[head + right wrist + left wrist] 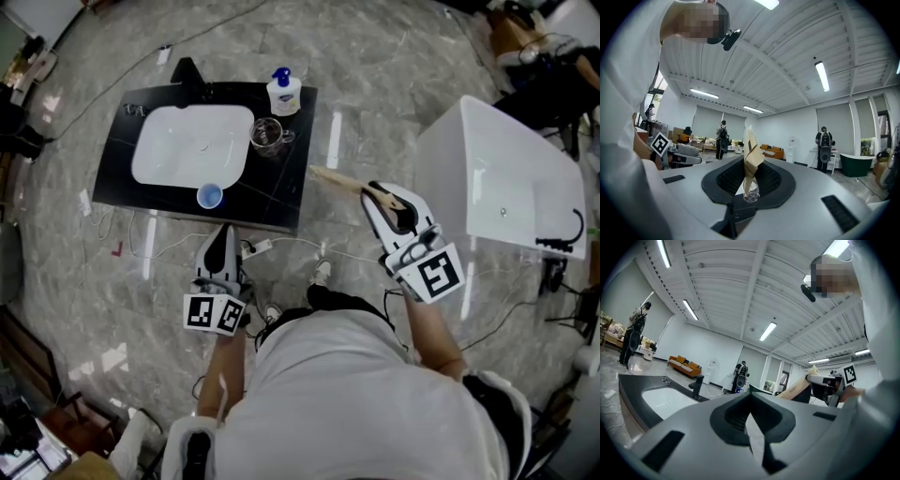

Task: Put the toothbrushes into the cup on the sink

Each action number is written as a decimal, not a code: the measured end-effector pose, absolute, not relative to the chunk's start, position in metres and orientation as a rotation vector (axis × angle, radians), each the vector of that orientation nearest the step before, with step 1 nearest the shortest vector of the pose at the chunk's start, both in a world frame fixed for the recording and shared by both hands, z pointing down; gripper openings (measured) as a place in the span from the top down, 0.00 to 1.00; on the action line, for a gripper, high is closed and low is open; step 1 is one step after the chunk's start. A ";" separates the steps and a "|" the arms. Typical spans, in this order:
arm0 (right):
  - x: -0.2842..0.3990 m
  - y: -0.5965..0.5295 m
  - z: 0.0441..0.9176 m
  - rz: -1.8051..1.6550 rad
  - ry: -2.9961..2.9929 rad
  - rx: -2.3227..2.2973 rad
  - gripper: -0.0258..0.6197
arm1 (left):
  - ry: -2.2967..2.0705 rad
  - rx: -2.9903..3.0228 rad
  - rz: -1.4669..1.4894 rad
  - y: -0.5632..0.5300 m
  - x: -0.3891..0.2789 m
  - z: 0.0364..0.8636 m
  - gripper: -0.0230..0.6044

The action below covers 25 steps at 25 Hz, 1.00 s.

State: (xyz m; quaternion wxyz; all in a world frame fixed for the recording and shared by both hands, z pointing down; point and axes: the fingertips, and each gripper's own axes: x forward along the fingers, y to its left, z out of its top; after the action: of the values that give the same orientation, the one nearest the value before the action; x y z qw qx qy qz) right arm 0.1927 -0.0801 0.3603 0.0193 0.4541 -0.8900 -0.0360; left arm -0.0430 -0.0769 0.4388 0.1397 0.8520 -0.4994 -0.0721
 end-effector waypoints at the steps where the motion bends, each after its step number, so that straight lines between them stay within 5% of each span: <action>1: 0.197 -0.084 0.361 -0.105 -2.769 1.406 0.84 | -1.450 2.464 -0.204 -0.081 -0.039 0.437 0.96; 25: 0.190 -0.135 0.361 -0.062 -2.866 1.294 0.84 | -1.582 2.433 -0.167 -0.111 -0.045 0.419 0.96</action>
State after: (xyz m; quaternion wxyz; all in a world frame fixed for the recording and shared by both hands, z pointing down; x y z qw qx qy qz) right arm 0.1902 -0.1349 0.3614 -0.0019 0.4115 -0.9112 -0.0196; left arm -0.0449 -0.1109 0.4187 0.1170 0.8313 -0.5405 -0.0569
